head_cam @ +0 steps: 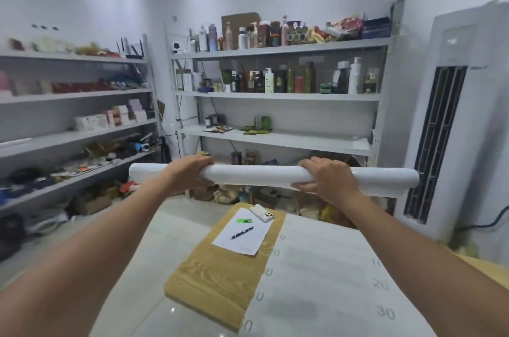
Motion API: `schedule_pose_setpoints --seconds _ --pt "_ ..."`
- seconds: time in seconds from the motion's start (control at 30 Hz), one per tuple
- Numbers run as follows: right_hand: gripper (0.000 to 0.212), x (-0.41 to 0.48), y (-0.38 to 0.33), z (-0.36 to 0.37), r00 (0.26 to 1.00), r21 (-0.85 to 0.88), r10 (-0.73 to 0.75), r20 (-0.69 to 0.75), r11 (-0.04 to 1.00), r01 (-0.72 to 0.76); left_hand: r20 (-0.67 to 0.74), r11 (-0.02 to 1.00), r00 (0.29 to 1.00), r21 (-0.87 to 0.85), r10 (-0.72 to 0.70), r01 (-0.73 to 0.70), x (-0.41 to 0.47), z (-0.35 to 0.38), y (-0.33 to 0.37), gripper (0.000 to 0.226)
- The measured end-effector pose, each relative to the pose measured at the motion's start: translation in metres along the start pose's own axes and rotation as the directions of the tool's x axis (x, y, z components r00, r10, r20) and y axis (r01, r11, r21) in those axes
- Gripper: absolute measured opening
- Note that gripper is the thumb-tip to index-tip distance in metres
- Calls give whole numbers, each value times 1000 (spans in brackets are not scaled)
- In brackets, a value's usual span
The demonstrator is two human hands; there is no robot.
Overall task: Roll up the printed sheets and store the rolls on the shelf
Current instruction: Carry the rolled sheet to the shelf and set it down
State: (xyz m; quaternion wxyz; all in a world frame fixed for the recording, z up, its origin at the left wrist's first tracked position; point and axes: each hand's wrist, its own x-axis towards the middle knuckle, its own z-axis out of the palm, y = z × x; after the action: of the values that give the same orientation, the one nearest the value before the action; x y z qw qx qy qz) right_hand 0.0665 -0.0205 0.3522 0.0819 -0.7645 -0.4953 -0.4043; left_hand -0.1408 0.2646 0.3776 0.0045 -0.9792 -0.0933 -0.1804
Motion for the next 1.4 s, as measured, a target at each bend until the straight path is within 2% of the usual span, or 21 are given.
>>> schedule_pose_setpoints --seconds 0.3,0.7,0.97,1.4 --pt "49 79 -97 37 999 50 -16 32 999 15 48 999 998 30 -34 33 -29 -19 -121 41" --pt "47 175 -190 92 999 74 -35 25 997 33 9 998 998 39 -57 57 -37 -31 -254 41" --pt "50 217 -206 159 996 85 -24 83 996 17 36 996 996 35 -79 77 3 2 -320 41" --pt "50 331 -158 297 988 33 56 145 998 -61 24 998 999 54 -32 31 164 48 -421 41"
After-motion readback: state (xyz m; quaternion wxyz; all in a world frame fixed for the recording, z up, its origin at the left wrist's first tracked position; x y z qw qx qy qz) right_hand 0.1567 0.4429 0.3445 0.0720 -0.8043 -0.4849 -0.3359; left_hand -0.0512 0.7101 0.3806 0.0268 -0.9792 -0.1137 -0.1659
